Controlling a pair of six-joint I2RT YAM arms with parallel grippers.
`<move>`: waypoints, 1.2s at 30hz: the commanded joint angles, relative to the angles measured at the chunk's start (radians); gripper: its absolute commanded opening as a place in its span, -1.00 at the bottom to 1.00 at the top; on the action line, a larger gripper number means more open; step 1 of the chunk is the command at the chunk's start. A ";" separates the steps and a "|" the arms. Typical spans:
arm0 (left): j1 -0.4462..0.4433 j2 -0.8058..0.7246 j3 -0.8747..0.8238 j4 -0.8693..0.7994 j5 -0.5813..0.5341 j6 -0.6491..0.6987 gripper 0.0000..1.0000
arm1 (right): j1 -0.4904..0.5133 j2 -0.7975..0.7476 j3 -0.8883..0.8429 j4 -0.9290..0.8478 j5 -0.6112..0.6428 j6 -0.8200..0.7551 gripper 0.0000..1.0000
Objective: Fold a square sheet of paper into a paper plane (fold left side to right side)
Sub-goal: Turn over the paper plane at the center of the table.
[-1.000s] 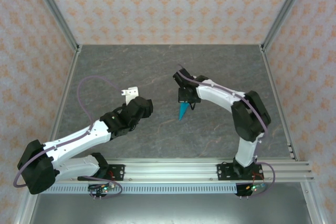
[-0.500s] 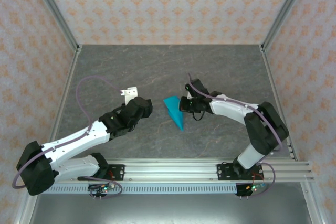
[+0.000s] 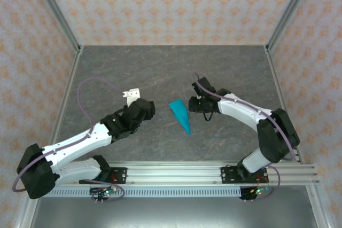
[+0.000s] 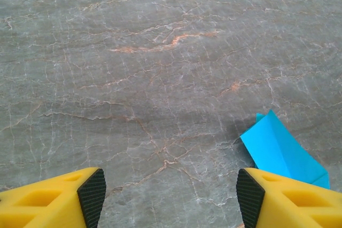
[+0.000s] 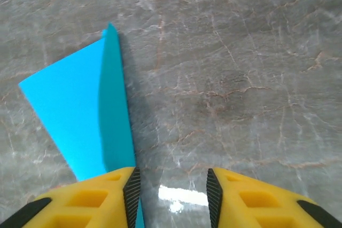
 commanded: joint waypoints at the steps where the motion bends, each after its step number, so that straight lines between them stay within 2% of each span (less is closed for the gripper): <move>1: 0.006 -0.052 -0.011 -0.049 -0.079 -0.036 0.38 | 0.106 -0.043 0.094 -0.172 0.114 -0.079 -0.14; 5: 0.006 -0.168 -0.087 -0.048 -0.112 -0.085 0.40 | 0.206 0.008 0.162 -0.243 0.134 -0.081 -0.11; 8: 0.006 -0.263 -0.134 -0.069 -0.127 -0.099 0.46 | 0.271 0.089 0.217 -0.300 0.197 -0.076 -0.04; 14: 0.006 -0.413 -0.173 -0.134 -0.154 -0.084 0.51 | 0.325 0.266 0.339 -0.415 0.343 -0.070 0.06; 17: 0.006 -0.454 -0.185 -0.147 -0.165 -0.075 0.53 | 0.343 0.332 0.381 -0.445 0.361 -0.085 0.07; 36: 0.006 -0.457 -0.197 -0.127 -0.166 -0.068 0.55 | 0.363 0.483 0.429 -0.475 0.387 -0.084 0.07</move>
